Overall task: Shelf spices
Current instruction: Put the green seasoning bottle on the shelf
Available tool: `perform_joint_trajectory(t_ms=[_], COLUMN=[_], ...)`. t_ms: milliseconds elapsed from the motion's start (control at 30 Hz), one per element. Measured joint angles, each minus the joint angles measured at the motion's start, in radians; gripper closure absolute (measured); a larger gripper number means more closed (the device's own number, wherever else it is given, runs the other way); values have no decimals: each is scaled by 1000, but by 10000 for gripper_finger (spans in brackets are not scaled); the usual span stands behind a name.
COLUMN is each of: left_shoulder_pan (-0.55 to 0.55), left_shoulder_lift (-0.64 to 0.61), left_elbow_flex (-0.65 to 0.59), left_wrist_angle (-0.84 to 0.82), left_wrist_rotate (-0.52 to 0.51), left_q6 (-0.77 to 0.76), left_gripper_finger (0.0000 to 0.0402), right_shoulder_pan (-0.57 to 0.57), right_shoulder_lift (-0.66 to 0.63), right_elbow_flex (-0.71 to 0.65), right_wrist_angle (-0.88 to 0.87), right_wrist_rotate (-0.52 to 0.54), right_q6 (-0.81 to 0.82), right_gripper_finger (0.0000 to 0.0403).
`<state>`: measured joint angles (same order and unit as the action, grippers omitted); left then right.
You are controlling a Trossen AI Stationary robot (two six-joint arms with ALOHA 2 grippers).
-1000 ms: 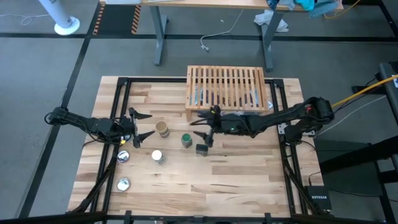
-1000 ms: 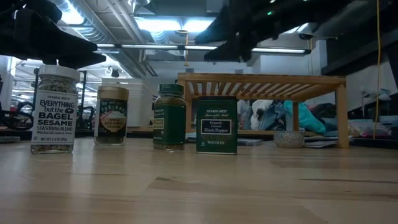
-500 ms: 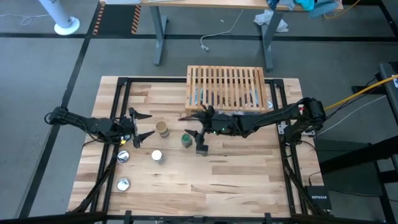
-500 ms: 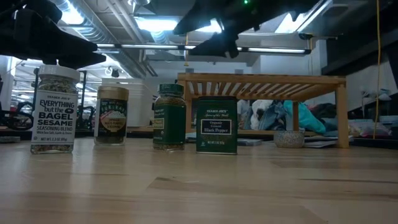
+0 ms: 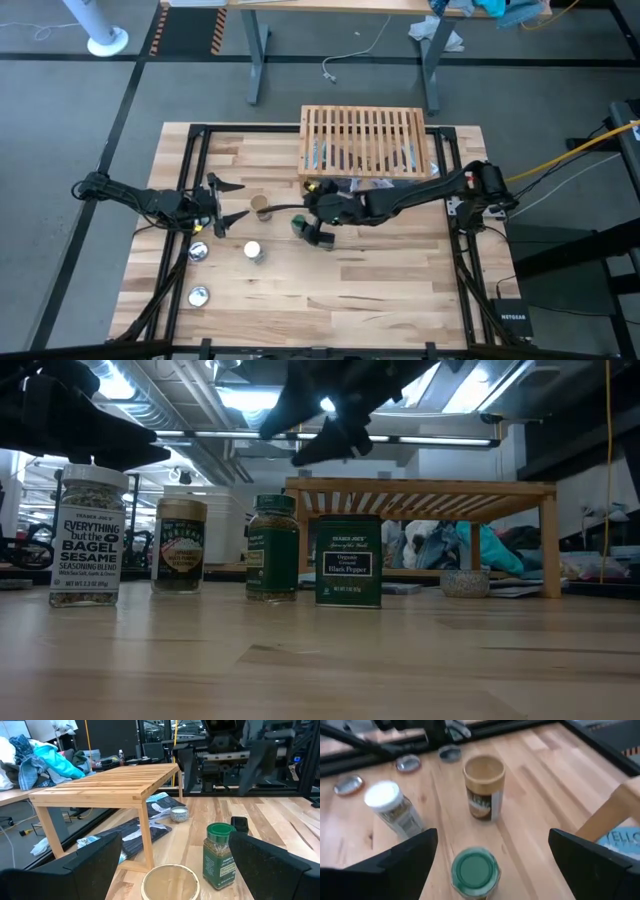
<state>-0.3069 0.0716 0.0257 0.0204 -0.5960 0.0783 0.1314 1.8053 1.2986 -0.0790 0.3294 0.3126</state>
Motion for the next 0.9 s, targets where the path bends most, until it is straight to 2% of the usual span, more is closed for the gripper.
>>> perform_joint_trajectory(t_ms=[433,767,900], left_shoulder_pan=[0,0,0], left_shoulder_lift=[1,1,1], left_elbow_flex=[0,0,0], left_wrist_angle=[0,0,0], left_wrist_rotate=[0,0,0], left_q6=[0,0,0], left_gripper_finger=[41,41,40], right_shoulder_pan=[20,47,45], right_shoulder_lift=[88,104,143], right_elbow_flex=[35,35,35], right_wrist_angle=[-67,-56,-23], right_wrist_rotate=[-17,23,2], right_q6=[152,179,179], right_gripper_finger=[15,15,15])
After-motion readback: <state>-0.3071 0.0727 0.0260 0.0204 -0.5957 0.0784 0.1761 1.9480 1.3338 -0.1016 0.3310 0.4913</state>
